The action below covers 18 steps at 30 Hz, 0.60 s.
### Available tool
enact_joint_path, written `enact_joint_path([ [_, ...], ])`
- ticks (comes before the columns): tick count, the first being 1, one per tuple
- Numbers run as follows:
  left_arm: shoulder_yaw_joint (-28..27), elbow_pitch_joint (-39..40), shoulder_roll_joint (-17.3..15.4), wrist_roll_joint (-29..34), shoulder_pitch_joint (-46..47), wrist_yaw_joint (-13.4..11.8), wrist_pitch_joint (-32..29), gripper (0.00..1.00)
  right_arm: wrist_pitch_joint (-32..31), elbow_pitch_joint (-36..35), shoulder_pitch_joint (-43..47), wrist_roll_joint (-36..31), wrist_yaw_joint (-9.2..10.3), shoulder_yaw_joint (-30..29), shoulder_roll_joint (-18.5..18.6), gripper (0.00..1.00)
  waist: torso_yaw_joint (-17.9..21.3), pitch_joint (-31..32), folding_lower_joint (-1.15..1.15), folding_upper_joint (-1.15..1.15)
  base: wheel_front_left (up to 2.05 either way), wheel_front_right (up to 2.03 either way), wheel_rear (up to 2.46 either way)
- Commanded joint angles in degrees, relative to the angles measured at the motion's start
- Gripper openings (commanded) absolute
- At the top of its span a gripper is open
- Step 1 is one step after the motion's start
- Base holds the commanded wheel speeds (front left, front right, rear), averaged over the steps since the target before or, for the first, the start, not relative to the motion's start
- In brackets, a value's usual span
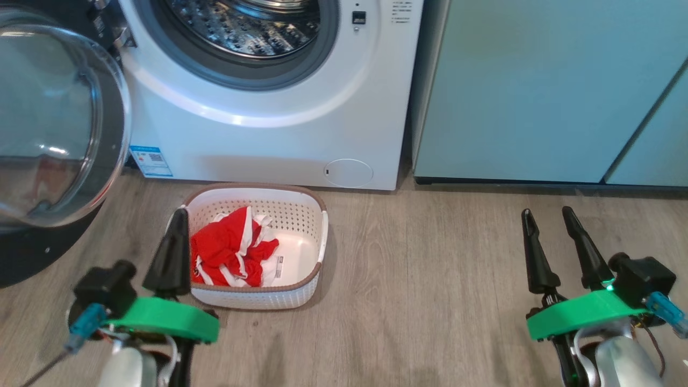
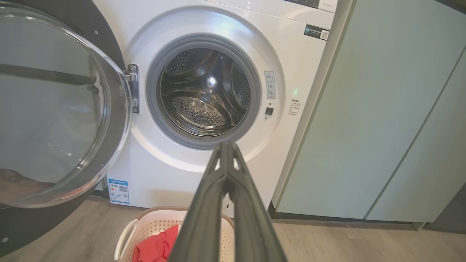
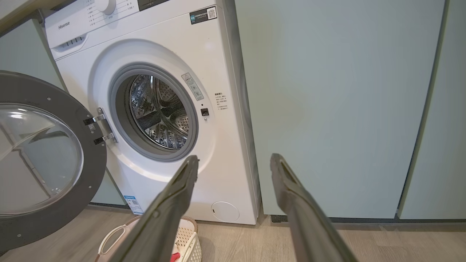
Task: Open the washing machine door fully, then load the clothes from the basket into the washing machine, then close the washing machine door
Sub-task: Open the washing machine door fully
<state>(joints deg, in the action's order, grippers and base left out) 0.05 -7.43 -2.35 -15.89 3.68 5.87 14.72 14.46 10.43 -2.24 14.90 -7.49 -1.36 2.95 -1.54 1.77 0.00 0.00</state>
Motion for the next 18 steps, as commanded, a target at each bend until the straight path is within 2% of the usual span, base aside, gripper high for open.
enact_joint_path([
  [1,-0.83,2.51,-0.55,-0.04,1.46,-0.58,0.28,0.00,0.51,-2.31,-1.01,0.47,0.00,1.12,-0.07,1.00,0.59,0.02,0.00,0.00,0.00,0.00,0.00],
  [10,2.81,4.29,-0.54,-0.46,-1.60,-2.38,0.28,0.00,0.53,-3.30,0.34,0.65,0.00,0.07,-0.07,1.00,1.86,-0.09,0.00,0.00,0.00,0.00,0.00],
  [12,2.80,4.74,-0.54,-0.73,-2.08,-2.77,0.28,0.87,0.53,-3.37,0.54,0.69,0.00,0.05,-0.07,1.00,2.01,-0.18,0.00,0.00,0.00,0.00,0.00],
  [13,2.83,4.88,-0.54,-0.80,-2.21,-2.92,0.28,1.00,0.53,-3.37,0.64,0.69,0.00,0.03,-0.07,1.00,2.03,-0.22,0.00,0.00,0.00,0.00,0.00],
  [18,3.24,5.20,-0.54,-1.04,-2.43,-3.47,0.28,1.00,0.53,-3.28,0.83,0.58,0.00,-0.20,-0.07,1.00,1.95,-0.24,0.00,0.00,0.00,0.00,0.00],
])
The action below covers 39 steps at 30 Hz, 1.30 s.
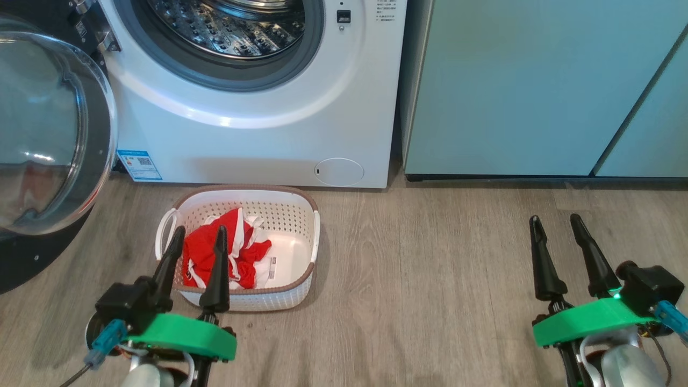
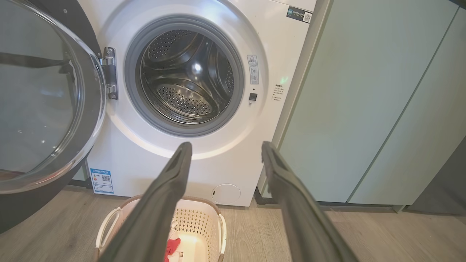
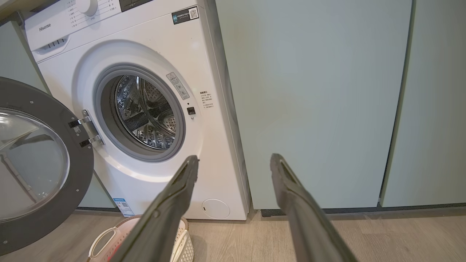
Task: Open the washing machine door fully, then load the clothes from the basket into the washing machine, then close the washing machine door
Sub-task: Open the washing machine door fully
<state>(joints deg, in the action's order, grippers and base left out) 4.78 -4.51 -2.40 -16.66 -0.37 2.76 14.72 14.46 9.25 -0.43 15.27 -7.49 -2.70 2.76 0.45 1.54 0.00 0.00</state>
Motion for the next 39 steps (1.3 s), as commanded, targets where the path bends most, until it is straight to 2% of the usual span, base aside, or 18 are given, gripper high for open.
enact_joint_path([
  [1,-1.39,2.28,-0.48,-0.25,1.58,-0.43,0.28,1.00,0.53,-2.08,-0.99,0.21,0.00,1.08,0.12,1.00,-0.08,0.01,0.00,0.00,0.00,0.00,0.00],
  [15,-0.63,0.75,-0.48,0.03,1.33,-1.99,0.28,1.00,0.53,-1.70,-0.92,-0.10,0.00,1.28,0.12,1.00,-0.61,0.37,0.00,0.00,0.00,0.00,0.00],
  [39,0.26,1.55,-0.48,0.40,2.44,-3.02,0.28,1.00,0.53,-1.46,-1.87,-0.23,0.00,0.96,0.12,1.00,-1.09,-0.32,0.00,0.00,0.00,0.00,0.00],
])
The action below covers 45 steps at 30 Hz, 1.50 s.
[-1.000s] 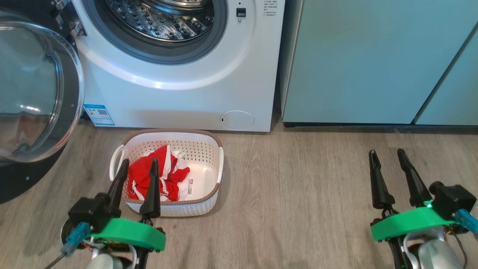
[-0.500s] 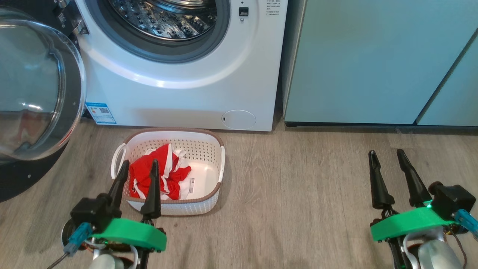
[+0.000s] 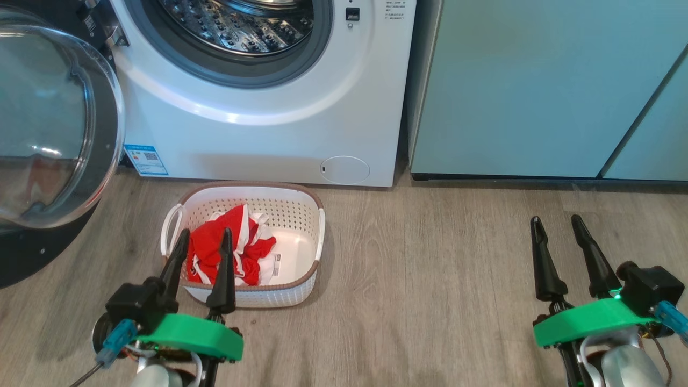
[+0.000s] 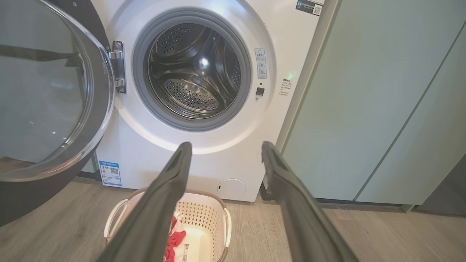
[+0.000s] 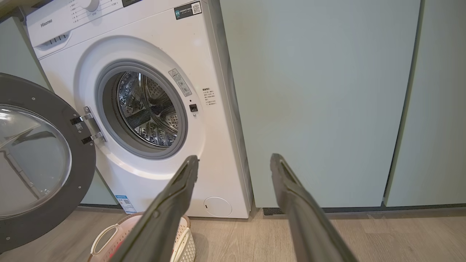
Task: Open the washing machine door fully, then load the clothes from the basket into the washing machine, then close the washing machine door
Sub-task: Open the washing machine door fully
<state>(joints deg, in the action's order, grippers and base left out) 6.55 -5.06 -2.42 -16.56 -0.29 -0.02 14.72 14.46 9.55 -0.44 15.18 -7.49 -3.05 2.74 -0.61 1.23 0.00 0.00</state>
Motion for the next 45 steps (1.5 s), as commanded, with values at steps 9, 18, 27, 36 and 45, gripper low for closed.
enact_joint_path([
  [9,-1.40,2.44,-0.46,-1.51,2.22,0.94,0.28,1.00,0.53,-1.78,-1.80,-0.27,0.00,1.46,0.14,1.00,-0.48,-0.20,0.00,0.00,0.05,-0.05,0.00],
  [18,-1.71,2.10,-0.46,-1.41,2.22,1.17,0.28,1.00,0.53,-1.67,-1.74,-0.35,0.00,1.62,0.14,1.00,-0.65,-0.41,0.00,0.00,1.12,-1.12,0.00],
  [27,-1.19,1.61,-0.46,-1.80,2.45,1.17,0.28,1.00,0.53,-1.36,-1.95,-0.33,0.00,1.70,0.14,1.00,-0.87,-0.63,0.00,0.00,2.07,-2.07,0.00],
  [36,-0.51,1.01,-0.46,-1.15,2.81,0.77,0.28,1.00,0.53,-1.03,-1.99,-0.16,0.00,1.67,0.14,1.00,-1.19,-0.72,0.00,0.00,1.74,-1.73,-0.02],
  [45,-0.77,0.98,-0.46,-0.78,2.83,0.66,0.28,1.00,0.53,-0.91,-2.01,0.06,0.00,1.73,0.14,1.00,-1.47,-0.85,0.00,0.00,0.45,-0.45,0.00],
])
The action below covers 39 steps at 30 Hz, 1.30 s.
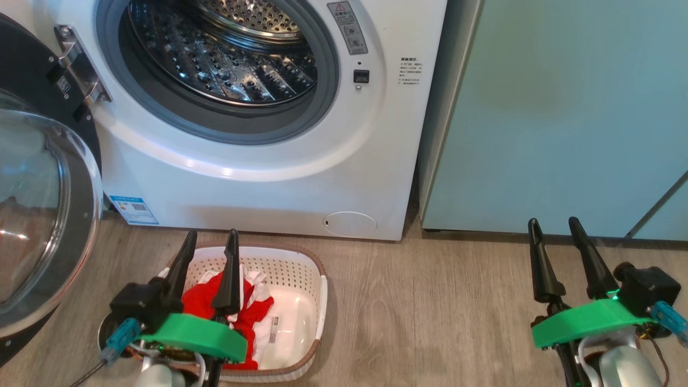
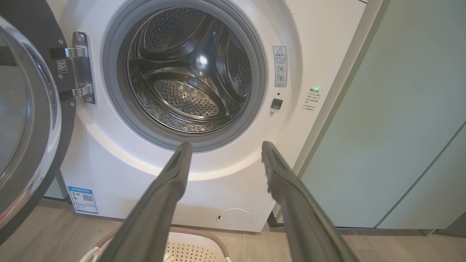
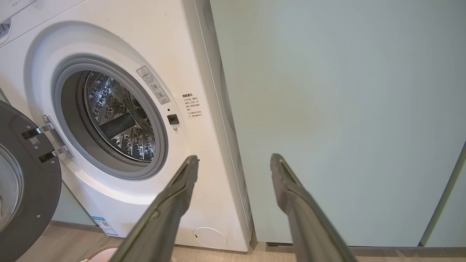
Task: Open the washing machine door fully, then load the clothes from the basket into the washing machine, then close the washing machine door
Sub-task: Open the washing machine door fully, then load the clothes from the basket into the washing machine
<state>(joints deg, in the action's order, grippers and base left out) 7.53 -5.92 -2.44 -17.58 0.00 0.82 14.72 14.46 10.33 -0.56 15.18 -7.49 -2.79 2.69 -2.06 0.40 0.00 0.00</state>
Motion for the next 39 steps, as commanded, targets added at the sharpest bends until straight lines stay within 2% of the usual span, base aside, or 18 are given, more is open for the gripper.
enact_joint_path([
  [1,-1.78,1.80,-0.43,0.21,2.53,-0.19,0.28,1.00,0.53,-1.70,-1.89,0.08,0.00,1.47,0.19,1.00,-0.02,-0.02,0.00,0.00,0.00,0.00,0.00],
  [27,-1.89,0.66,-0.43,-0.14,2.49,-0.56,0.28,1.00,0.53,-1.93,-1.87,0.32,0.00,1.71,0.19,1.00,-0.69,-0.33,0.00,0.00,0.00,0.00,0.00],
  [32,-1.35,-3.29,-0.43,0.40,2.43,-1.65,0.28,1.00,0.54,-2.19,-2.09,0.21,0.00,1.80,0.19,1.00,-0.35,-2.22,0.00,0.00,0.00,0.00,0.00],
  [39,0.11,-12.98,-0.43,3.16,6.35,-1.79,0.28,1.00,0.54,-3.36,-4.40,-0.59,0.00,2.64,0.19,1.00,0.96,-9.97,0.00,0.00,0.00,0.00,0.00],
])
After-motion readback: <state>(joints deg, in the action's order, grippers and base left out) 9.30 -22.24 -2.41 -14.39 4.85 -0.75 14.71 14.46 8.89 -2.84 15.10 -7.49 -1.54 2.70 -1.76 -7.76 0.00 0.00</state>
